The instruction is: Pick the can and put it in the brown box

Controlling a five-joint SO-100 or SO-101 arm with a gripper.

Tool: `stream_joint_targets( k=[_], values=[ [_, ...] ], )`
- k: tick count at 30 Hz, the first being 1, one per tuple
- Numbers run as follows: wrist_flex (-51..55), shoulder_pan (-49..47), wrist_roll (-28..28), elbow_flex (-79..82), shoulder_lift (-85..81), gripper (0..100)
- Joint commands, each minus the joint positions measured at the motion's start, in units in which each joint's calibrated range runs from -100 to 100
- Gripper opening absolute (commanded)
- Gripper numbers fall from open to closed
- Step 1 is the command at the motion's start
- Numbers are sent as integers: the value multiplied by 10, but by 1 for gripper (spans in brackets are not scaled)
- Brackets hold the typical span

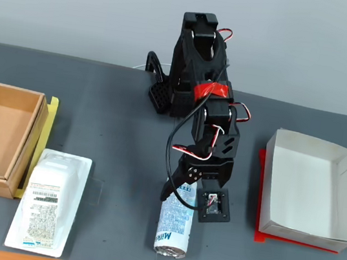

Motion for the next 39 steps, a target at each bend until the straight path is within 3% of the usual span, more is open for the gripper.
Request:
stream_joint_targets(
  k=[1, 39],
  values=[
    [-7, 4, -1, -32, 9, 38],
    [-21, 8, -25, -132, 237, 38]
  ],
)
